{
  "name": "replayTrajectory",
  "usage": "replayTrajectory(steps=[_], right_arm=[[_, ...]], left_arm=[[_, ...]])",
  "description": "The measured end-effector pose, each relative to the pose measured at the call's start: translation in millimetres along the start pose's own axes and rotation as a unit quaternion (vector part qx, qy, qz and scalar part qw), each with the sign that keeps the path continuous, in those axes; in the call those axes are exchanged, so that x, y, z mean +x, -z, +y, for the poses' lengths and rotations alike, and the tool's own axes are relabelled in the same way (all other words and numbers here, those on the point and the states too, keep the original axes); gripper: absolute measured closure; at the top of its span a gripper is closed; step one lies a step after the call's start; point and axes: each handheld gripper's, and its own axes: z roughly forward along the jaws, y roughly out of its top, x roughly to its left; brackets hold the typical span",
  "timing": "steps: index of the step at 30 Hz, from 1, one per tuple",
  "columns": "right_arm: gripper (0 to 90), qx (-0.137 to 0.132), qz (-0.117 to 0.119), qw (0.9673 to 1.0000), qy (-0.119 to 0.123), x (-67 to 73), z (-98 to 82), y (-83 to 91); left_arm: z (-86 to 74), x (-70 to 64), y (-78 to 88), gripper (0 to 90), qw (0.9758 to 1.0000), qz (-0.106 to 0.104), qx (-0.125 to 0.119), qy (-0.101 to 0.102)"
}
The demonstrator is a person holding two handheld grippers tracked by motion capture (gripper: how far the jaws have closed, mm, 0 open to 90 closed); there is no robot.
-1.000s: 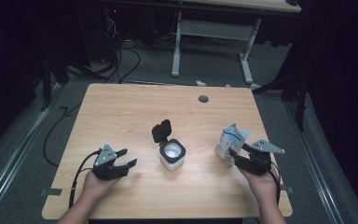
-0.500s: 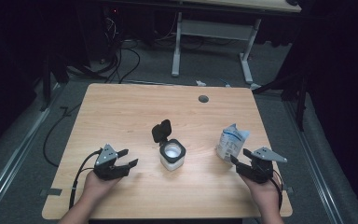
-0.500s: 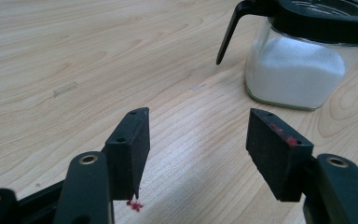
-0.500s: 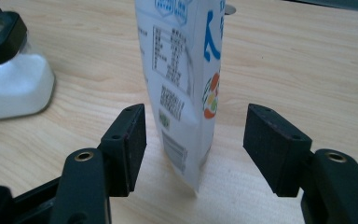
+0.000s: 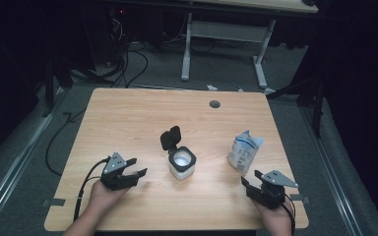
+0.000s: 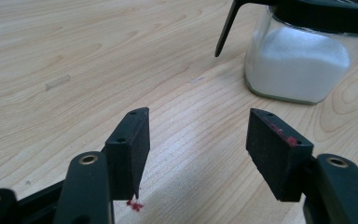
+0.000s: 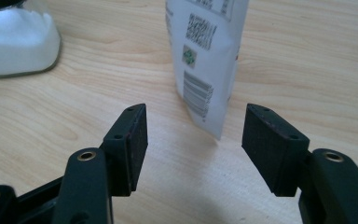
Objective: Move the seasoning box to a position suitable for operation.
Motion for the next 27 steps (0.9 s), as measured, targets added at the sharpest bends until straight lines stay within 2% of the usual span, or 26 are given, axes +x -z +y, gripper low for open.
replayTrajectory(steps=[6,12,19,27], right_arm=[[41.1,0.001,0.006,1.0,-0.002,8.0,-5.6,-3.5],[40.9,0.0,0.016,0.9998,0.007,19.3,-3.1,-9.8],[40.2,-0.003,0.034,0.9991,0.027,36.5,6.2,-21.0],[39.6,-0.003,0.047,0.998,0.041,49.3,17.6,-32.8]], left_arm=[[0.2,-1.6,-1.3,39.5,1.0,-0.001,0.006,-0.003],[-0.2,-2.2,-2.2,38.4,1.0,-0.001,0.004,-0.004],[-0.4,-3.1,-1.8,37.6,1.0,0.003,0.002,-0.008],[0.6,-4.8,-0.2,37.9,0.9999,0.008,-0.006,-0.012]])
